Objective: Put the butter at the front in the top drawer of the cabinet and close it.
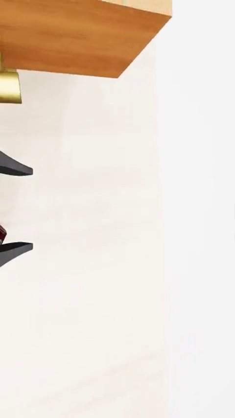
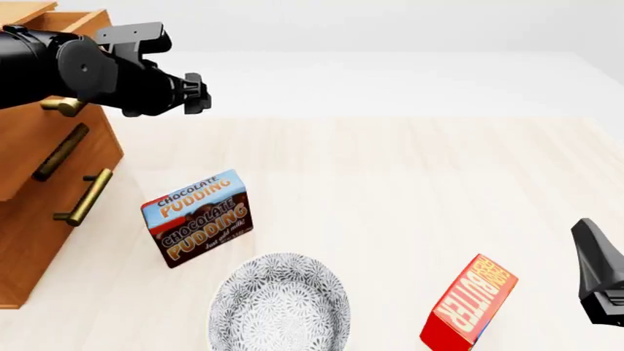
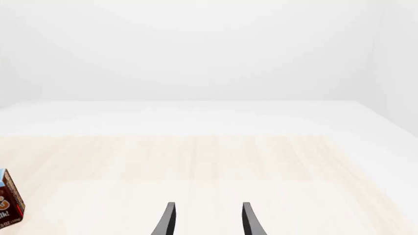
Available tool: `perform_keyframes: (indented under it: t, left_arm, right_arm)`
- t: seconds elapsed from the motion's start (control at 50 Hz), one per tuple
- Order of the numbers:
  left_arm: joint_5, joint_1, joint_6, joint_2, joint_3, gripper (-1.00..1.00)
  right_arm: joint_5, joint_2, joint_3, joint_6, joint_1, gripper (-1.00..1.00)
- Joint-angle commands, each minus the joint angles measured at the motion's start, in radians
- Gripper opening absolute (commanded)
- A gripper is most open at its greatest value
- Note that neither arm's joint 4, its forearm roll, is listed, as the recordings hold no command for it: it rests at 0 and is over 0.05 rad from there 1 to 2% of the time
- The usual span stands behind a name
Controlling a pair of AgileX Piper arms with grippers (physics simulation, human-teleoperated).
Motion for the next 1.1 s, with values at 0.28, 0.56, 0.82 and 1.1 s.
perform_keyframes:
  t: [0.28,0.56,0.82,1.1]
  left_arm:
    - [0.038,0.111,0.03,-0.055,0.016,1.0]
    - [0.057,0.155,0.038,-0.064,0.012,1.0]
    - [0.079,0.209,0.066,-0.075,0.017,1.0]
    - [0.067,0.261,0.082,-0.108,0.058,1.0]
  right_arm:
    - [0.0,-0.001,0.001,-0.001,0.0,1.0]
    - [0.0,-0.001,0.001,0.0,0.0,1.0]
    - [0.0,-0.001,0.001,-0.001,0.0,1.0]
    - [0.0,-0.001,0.001,0.0,0.0,1.0]
